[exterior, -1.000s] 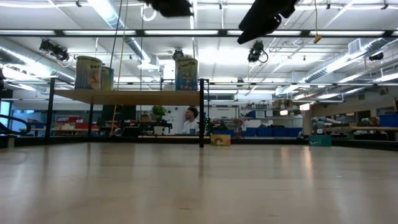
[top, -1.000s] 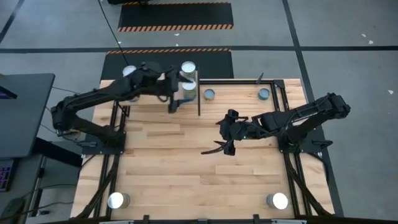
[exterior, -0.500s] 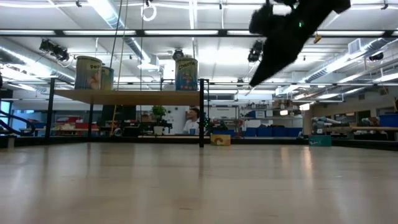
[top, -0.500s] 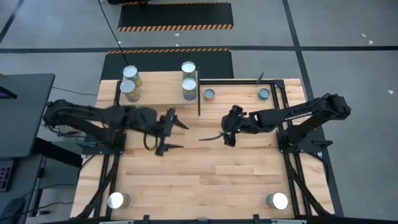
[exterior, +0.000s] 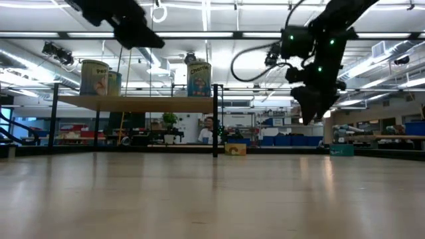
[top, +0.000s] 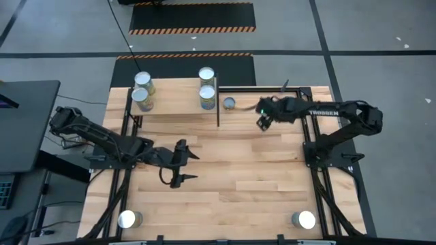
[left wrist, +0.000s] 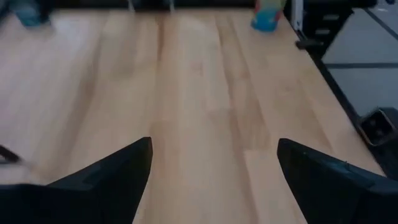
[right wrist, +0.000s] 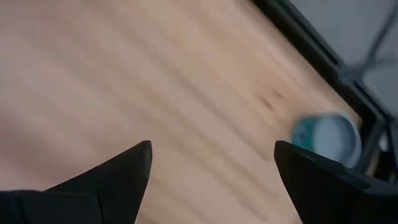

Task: Pick and place cans onto a shelf
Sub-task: Put the tuna fish can on the shelf

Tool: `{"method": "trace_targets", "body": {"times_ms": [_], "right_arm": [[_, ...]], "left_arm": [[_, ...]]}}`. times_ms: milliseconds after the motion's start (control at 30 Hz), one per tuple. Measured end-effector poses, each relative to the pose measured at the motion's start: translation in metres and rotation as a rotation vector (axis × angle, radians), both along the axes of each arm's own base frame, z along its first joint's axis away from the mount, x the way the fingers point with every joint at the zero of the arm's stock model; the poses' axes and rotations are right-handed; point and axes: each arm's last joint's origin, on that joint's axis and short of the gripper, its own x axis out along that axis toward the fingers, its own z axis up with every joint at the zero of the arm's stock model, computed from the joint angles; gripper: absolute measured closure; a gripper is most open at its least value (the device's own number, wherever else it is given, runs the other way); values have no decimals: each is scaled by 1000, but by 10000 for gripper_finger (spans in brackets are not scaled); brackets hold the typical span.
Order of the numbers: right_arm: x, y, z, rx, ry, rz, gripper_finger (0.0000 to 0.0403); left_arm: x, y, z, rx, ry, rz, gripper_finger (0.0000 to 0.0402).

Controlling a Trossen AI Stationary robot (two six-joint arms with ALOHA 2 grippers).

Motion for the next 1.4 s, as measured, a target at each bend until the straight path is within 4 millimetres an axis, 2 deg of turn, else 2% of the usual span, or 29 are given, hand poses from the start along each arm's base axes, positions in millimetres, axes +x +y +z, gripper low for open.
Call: {"method": "trace_targets", "body": {"times_ms": [100, 267, 467, 600, 700, 867, 967, 1167, 1400], "right_arm": [[-16, -27, -1, 10, -27, -170, 57], [-39, -55, -9, -2, -77, -389, 57], [-54, -71, -25, -9, -265, -646, 58], [-58, -74, -33, -58, -341, -738, 80], [-60, -76, -34, -106, -344, -772, 111], [-61, -84, -43, -93, -339, -801, 172], [-60, -87, -54, -64, -299, -807, 207], [-58, -92, -71, -62, -196, -786, 263], [-55, -90, -74, -90, -138, -744, 330]], "left_arm": [[-4, -8, -1, -5, 16, -19, 49], [-5, -16, 1, 94, -25, -74, 49], [-2, -17, 8, 223, -117, -143, 49], [-4, -11, 15, 250, -156, -199, 49], [-8, -5, 24, 247, -195, -244, 49], [-10, 7, 20, 264, -267, -371, 49], [-10, 25, 9, 242, -299, -294, 49], [-8, 58, -7, 164, -257, -95, 49], [-10, 79, -17, 152, -247, 61, 49]]}}
